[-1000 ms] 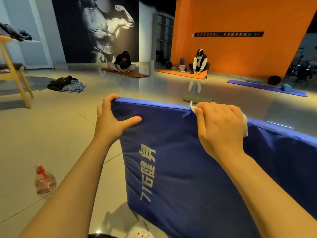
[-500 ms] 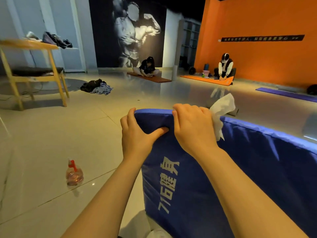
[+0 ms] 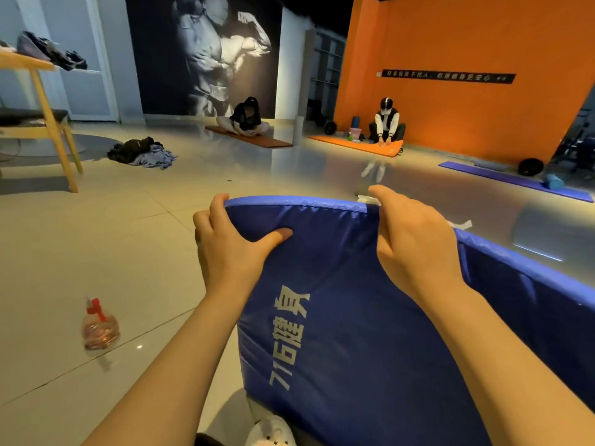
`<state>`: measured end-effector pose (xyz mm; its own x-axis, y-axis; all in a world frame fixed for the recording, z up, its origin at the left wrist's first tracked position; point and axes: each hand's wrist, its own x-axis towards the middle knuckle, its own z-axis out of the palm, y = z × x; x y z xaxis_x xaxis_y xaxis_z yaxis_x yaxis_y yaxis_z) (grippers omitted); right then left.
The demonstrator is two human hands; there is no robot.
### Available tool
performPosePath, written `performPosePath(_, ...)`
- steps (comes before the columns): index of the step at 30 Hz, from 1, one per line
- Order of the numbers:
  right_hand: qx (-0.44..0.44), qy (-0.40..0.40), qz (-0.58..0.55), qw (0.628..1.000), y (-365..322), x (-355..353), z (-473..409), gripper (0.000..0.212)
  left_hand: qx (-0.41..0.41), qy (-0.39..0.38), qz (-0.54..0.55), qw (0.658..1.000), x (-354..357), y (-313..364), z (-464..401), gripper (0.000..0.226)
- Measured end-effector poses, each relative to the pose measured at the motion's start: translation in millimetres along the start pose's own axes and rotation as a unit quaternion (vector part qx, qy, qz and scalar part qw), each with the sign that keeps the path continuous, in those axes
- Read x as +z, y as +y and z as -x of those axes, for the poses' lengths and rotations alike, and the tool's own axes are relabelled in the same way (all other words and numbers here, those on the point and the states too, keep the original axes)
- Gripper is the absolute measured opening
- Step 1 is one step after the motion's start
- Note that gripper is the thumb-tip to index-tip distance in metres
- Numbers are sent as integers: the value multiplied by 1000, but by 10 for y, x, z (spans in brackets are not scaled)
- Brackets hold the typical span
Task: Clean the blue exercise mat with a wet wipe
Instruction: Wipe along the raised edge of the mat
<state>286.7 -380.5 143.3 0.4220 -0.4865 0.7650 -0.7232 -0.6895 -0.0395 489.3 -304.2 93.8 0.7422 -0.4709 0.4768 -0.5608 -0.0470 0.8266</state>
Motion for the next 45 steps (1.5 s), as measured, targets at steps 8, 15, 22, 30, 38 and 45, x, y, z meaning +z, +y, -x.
performPosePath(8, -154, -132, -141, 969, -1090, 333, -307, 39, 10, -10, 8, 1000, 79, -32, 9, 60)
performPosePath(15, -142, -148, 23, 978, -714, 167, -104, 42, -20, -35, -24, 999, 61, 30, -58, 99)
performPosePath(22, -54, -27, 100, 993, -356, -266, 368, 49, -24, -21, -22, 999, 63, 63, -28, 106)
performPosePath(30, 0, 36, 101, 994, -240, -458, 563, 49, 34, -42, 18, 998, 4, 125, 70, 109)
performPosePath(38, -24, 30, 126, 991, -235, -623, 700, 35, 383, -190, -45, 903, 387, 686, 567, 61)
performPosePath(45, 25, 11, 211, 977, 52, -1365, 1616, 55, 334, -192, -50, 921, 487, 791, 613, 61)
